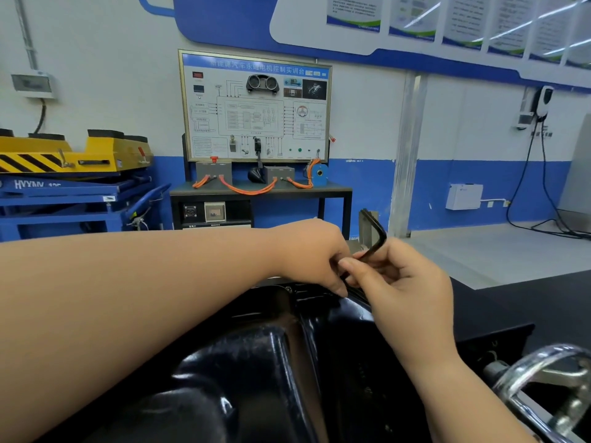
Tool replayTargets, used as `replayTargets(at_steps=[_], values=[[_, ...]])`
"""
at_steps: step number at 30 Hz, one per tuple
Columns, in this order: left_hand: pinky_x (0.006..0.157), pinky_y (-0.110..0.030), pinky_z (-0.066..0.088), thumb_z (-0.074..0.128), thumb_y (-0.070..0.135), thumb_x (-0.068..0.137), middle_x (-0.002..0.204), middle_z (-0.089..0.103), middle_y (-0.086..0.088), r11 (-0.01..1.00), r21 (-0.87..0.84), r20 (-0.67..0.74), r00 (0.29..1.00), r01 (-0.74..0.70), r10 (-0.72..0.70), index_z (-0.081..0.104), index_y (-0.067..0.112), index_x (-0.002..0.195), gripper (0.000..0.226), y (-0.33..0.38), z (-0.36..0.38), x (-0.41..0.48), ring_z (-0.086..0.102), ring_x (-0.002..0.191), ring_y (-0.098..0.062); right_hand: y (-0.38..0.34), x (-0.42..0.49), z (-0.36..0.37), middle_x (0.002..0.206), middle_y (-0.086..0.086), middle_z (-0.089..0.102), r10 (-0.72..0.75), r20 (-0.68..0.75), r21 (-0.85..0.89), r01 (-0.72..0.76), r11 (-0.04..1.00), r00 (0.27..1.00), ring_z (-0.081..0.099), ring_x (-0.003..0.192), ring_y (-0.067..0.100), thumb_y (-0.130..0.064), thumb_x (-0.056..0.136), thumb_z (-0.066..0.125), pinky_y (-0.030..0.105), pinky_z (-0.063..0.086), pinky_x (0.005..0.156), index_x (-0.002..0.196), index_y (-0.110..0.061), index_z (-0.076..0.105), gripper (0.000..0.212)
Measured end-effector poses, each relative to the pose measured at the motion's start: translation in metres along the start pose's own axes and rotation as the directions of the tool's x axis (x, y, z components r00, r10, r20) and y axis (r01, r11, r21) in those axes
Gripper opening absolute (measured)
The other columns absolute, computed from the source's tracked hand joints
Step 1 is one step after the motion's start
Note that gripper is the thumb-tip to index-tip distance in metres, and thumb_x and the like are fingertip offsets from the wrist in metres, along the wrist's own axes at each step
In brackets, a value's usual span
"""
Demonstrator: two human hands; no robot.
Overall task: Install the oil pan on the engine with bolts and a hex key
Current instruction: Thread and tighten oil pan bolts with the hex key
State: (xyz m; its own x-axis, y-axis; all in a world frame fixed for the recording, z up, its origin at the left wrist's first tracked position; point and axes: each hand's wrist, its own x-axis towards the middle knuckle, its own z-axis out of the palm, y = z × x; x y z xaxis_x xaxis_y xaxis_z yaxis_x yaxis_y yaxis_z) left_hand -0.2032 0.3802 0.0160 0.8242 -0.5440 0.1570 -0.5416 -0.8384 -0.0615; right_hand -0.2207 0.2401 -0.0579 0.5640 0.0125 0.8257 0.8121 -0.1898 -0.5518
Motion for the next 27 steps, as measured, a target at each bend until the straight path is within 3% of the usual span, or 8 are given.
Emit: replayTargets(at_steps=[4,6,8,13,16,21,25,27], values=[[0.051,-0.008,0.033,0.068,0.031,0.082,0.049,0.040,0.011,1.000,-0.004,-0.016,1.000,0.003,-0.003,0.040,0.032,0.053,0.041,0.0013,-0.0001,0.0000,0.039,0.047,-0.004,0.0002,-0.0008,0.0002,0.065,-0.004,0.065,0.035,0.019,0.046,-0.036,0.998,0.999,0.066,0.063,0.014,-0.025,0.074,0.071,0.028,0.055,0.061,0.070,-0.014,0.062,0.014],[0.048,-0.009,0.032,0.069,0.028,0.081,0.045,0.037,0.010,1.000,-0.008,-0.031,0.999,0.014,-0.015,0.037,0.030,0.049,0.045,0.0005,0.0007,0.0005,0.036,0.044,-0.005,-0.0011,-0.0027,-0.0021,0.073,-0.009,0.067,0.008,0.076,0.071,-0.014,0.997,0.997,0.066,0.068,0.011,-0.022,0.080,0.067,0.021,0.055,0.063,0.077,-0.028,0.063,0.007],[0.047,-0.012,0.032,0.069,0.028,0.081,0.044,0.036,0.009,1.000,-0.004,-0.036,0.999,0.028,-0.028,0.036,0.027,0.048,0.047,-0.0003,0.0016,0.0011,0.035,0.043,-0.006,-0.0021,-0.0048,-0.0041,0.082,-0.013,0.068,-0.046,0.151,0.062,0.037,0.997,0.987,0.066,0.074,0.009,-0.015,0.089,0.059,0.015,0.053,0.068,0.092,-0.040,0.061,0.026],[0.050,-0.012,0.032,0.068,0.027,0.082,0.047,0.040,0.008,0.998,-0.057,-0.035,0.999,0.024,-0.026,0.045,0.025,0.052,0.038,-0.0029,0.0030,0.0018,0.038,0.046,-0.006,-0.0021,-0.0038,-0.0042,0.076,-0.018,0.069,-0.107,0.135,-0.035,0.113,0.993,0.985,0.066,0.073,0.001,-0.009,0.084,0.055,0.005,0.047,0.070,0.093,-0.038,0.063,0.031],[0.051,-0.008,0.033,0.068,0.030,0.082,0.050,0.044,0.012,0.996,-0.082,-0.006,1.000,0.030,-0.030,0.065,0.019,0.071,0.016,-0.0031,0.0021,-0.0003,0.044,0.047,0.000,0.0024,-0.0021,-0.0045,0.072,-0.015,0.069,-0.047,0.058,-0.034,0.049,0.998,0.997,0.067,0.068,0.002,-0.012,0.080,0.071,0.014,0.052,0.065,0.075,-0.033,0.066,0.022],[0.047,-0.012,0.031,0.070,0.032,0.080,0.044,0.039,0.011,0.999,-0.045,-0.015,1.000,0.021,-0.022,0.041,0.030,0.048,0.043,-0.0007,0.0009,-0.0004,0.043,0.044,0.002,0.0036,0.0001,0.0007,0.065,-0.004,0.066,0.043,0.020,-0.034,-0.042,0.999,0.999,0.065,0.064,0.016,-0.026,0.072,0.074,0.034,0.055,0.061,0.070,-0.011,0.062,0.020],[0.052,-0.020,0.032,0.066,0.029,0.083,0.054,0.047,0.004,0.999,-0.018,0.010,1.000,0.027,-0.027,0.050,0.022,0.055,0.033,0.0005,0.0011,0.0003,0.041,0.050,-0.009,0.0010,-0.0032,-0.0020,0.077,-0.010,0.066,0.013,0.097,0.002,-0.013,1.000,0.995,0.066,0.071,0.012,-0.026,0.083,0.068,0.033,0.057,0.064,0.083,-0.027,0.063,0.004],[0.057,-0.028,0.034,0.065,0.029,0.082,0.064,0.052,-0.008,0.998,-0.012,0.010,0.998,0.067,-0.067,0.053,0.010,0.063,0.030,-0.0003,0.0023,0.0020,0.042,0.057,-0.017,-0.0009,-0.0052,-0.0037,0.085,-0.013,0.067,-0.037,0.170,0.006,0.036,0.999,0.985,0.066,0.076,0.010,-0.018,0.087,0.056,0.028,0.056,0.069,0.089,-0.036,0.062,0.019]])
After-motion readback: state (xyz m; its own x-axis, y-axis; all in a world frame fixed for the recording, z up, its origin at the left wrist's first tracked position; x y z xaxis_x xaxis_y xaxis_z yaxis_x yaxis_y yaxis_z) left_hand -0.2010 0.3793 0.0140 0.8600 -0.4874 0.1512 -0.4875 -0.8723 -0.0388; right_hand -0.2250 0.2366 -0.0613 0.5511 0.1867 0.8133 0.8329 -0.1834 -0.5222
